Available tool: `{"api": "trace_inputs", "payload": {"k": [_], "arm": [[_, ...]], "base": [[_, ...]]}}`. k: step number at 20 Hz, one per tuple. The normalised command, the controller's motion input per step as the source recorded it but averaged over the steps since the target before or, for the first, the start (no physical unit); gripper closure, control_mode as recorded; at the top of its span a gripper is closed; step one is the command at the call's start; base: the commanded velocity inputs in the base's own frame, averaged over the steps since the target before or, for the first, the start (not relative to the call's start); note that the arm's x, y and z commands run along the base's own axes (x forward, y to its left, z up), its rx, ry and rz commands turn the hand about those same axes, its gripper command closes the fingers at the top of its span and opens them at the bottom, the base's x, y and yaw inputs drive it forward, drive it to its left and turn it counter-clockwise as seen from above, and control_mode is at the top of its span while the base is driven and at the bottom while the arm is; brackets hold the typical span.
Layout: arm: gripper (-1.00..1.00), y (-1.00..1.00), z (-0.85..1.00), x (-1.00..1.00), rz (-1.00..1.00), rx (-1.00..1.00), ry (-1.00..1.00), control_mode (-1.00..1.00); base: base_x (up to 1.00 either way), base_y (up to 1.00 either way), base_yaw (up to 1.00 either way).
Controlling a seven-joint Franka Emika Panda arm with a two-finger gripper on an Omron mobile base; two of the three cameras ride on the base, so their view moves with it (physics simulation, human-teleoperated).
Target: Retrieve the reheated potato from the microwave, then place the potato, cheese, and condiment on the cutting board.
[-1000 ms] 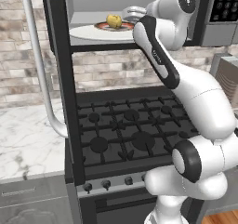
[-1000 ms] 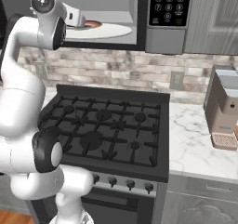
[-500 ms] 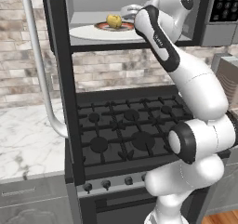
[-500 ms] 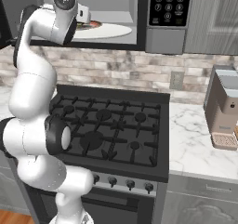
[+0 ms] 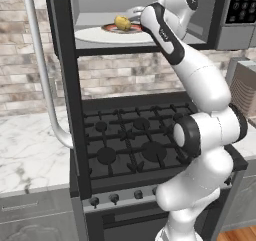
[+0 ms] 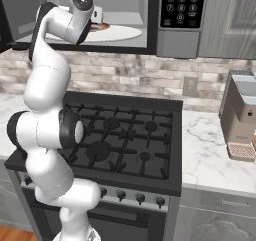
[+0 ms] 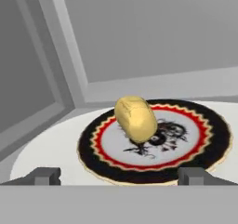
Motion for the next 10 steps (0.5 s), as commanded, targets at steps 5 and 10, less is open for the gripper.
{"api": "trace_inputs", "payload": {"k": [5, 10], "arm": [[-1.00, 0.11, 0.00, 0.50, 0.00, -0.06, 0.07, -1.00], [-1.00, 0.08, -0.02, 0.49, 0.03, -0.04, 0.04, -1.00]], "base": [[0.00, 0.00, 0.00], [0.00, 0.00, 0.00]]}}
